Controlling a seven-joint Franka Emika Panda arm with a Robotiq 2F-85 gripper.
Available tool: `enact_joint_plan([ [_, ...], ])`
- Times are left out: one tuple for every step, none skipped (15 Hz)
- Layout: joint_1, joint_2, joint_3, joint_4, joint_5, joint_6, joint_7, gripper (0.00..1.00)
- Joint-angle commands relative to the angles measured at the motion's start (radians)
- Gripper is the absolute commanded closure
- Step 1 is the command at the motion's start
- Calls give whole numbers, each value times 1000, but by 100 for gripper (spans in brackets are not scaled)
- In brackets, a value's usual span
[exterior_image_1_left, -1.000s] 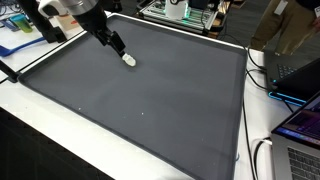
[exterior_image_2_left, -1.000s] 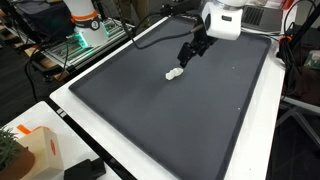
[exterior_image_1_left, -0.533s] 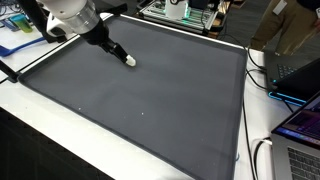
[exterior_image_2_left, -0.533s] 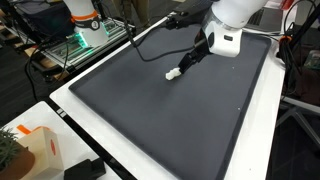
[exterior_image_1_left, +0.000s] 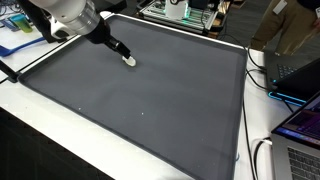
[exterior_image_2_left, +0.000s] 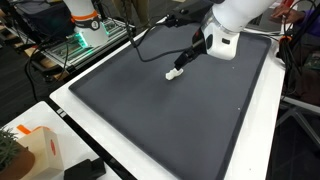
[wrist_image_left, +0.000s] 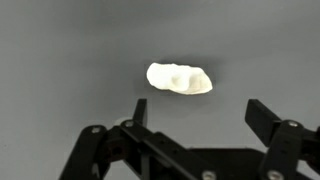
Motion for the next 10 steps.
enact_joint_plan([
  [-32,102,23,133,36,-113,-20,0],
  [-33,127,22,163,38,-136,-16,0],
  [-34,153,21,198,38,-164,-12,0],
  [-35,174,21,225,37,-184,-14,0],
  [-35,197,20,255,36,-199,-13,0],
  [-35,221,20,287,36,-213,-9,0],
  [-35,242,21,314,38,-222,-6,0],
  [-34,262,21,343,37,-232,-2,0],
  [-32,283,20,371,36,-246,1,0],
  [-33,306,21,403,36,-263,3,0],
])
